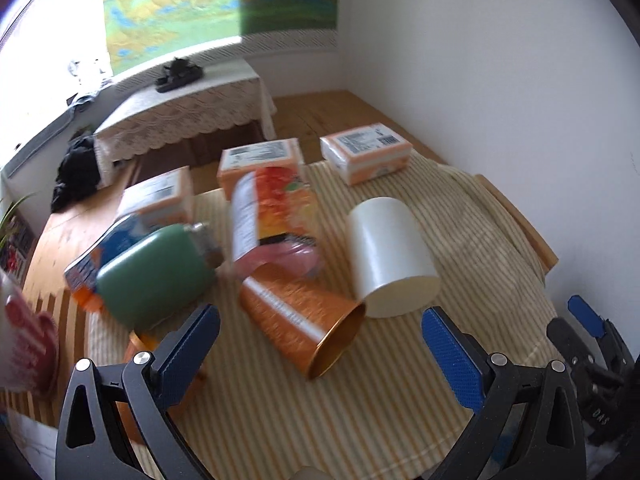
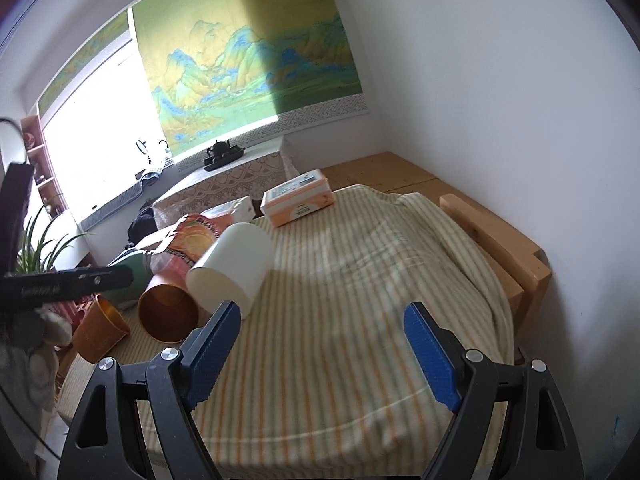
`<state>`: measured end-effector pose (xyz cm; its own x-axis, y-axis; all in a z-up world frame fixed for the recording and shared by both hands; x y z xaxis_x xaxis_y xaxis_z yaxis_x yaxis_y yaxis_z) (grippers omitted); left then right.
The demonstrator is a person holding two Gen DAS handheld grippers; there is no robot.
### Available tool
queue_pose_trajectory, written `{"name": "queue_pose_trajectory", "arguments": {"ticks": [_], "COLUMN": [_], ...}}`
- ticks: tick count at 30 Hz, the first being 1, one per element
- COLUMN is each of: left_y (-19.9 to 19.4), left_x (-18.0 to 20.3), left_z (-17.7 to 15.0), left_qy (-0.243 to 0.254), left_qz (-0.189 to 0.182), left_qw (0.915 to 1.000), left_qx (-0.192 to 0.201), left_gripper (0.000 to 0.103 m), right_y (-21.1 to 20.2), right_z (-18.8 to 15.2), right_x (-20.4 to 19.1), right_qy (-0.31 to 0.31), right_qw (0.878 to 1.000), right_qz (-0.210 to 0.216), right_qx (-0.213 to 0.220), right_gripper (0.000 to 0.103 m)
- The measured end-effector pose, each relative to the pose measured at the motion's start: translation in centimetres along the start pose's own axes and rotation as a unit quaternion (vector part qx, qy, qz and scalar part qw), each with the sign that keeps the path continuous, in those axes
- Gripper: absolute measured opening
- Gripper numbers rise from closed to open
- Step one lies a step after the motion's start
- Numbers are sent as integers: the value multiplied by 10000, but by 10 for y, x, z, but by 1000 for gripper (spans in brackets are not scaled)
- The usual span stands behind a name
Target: Flip cup upside down
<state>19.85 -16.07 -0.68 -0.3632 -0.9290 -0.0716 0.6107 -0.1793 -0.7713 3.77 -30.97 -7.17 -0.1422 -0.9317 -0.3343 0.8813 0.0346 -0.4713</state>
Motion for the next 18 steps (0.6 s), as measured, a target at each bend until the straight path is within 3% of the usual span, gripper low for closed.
{"name": "queue_pose_trajectory", "arguments": {"ticks": [5, 9, 13, 15, 18], "left_y": [36, 79, 111, 124, 139], "left_x": [27, 40, 48, 51, 56], "left_z": [42, 67, 74, 74, 71], "left_qy": [22, -147, -209, -294, -336], "left_qz": [-500, -579, -580, -604, -611], "left_qw": [9961, 9891, 9803, 9756, 9711], "left_qx": [-733, -1347, -1874, -2092, -2281], "left_gripper": [102, 102, 100, 94, 91], "right_y": [-5, -12, -18, -21, -22], "right_z": [-2, -2, -2, -3, -3], "right_x": [17, 25, 32, 36, 44], "right_qy": [159, 183, 201, 225, 290], "right_qw": [9999, 9997, 9995, 9993, 9991], "right_qz": [-64, -125, -202, -239, -266], "right_qx": [20, 78, 158, 185, 184], "right_gripper": [81, 81, 81, 81, 81]}}
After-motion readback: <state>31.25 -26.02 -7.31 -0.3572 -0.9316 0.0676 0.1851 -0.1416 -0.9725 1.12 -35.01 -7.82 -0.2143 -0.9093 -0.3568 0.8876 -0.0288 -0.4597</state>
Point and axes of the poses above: each gripper's, at about its wrist camera, not at the fingertips, and y roughly the way its jaws point, x to its right, z to its top, the point moved 3 cm from there along y, roughly the way its jaws point, and after that the axes turned 6 degrees about z, right-handed, at the moved point
